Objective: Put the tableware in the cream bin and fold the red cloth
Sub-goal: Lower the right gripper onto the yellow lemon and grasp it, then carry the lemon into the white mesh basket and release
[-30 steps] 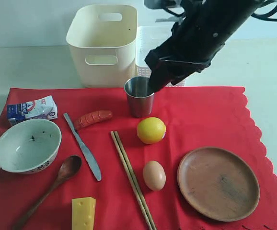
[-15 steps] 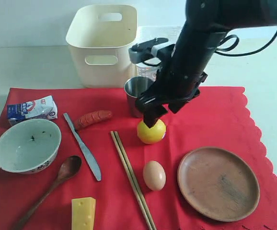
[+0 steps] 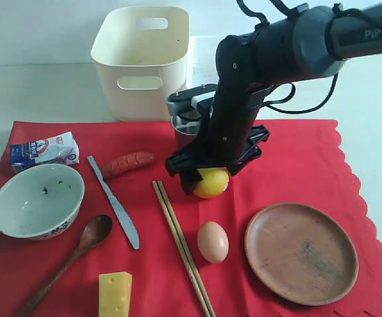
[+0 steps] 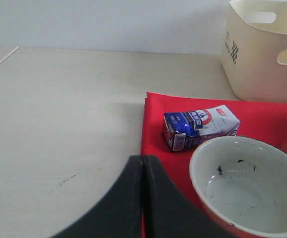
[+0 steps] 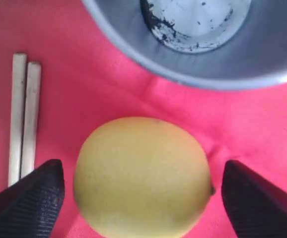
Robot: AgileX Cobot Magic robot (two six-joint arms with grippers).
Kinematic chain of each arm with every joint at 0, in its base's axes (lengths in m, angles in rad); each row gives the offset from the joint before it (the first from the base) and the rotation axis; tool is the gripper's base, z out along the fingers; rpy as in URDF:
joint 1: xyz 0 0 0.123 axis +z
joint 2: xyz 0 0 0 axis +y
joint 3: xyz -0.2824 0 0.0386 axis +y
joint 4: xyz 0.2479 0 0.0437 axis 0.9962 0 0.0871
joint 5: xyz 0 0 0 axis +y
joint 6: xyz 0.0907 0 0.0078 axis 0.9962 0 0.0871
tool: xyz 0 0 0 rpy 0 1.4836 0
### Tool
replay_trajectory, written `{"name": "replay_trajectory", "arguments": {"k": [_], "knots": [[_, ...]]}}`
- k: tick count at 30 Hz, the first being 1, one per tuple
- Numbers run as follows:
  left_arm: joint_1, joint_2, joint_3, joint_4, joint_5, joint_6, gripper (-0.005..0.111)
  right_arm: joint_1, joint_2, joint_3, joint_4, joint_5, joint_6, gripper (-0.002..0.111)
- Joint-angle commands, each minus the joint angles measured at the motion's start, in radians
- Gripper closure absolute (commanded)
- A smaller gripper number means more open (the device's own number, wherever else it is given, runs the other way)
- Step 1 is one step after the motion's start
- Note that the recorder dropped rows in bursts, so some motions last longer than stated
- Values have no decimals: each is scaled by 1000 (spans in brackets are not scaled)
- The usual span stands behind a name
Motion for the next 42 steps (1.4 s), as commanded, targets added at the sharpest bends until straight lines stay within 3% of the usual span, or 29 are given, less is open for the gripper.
{"name": "replay_trajectory", "arguments": {"k": [1, 5, 14, 24, 27, 42], "knots": [[-5, -6, 3, -2, -8, 1, 107, 1, 26, -1, 3, -21, 12, 29], [-5, -6, 3, -2, -8, 1, 107, 1, 33, -1, -4, -21, 36, 45], [-5, -6, 3, -2, -8, 1, 107, 1, 13, -1, -4, 57, 36, 108], [-5, -6, 3, -2, -8, 1, 107, 1, -280, -3, -69, 31, 1, 108], [-5, -6, 3, -2, -8, 1, 107, -40, -314, -89, -86, 24, 53, 108], [-5, -6, 3, -2, -8, 1, 107, -243, 22, -503, -53, 24, 64, 108]]}}
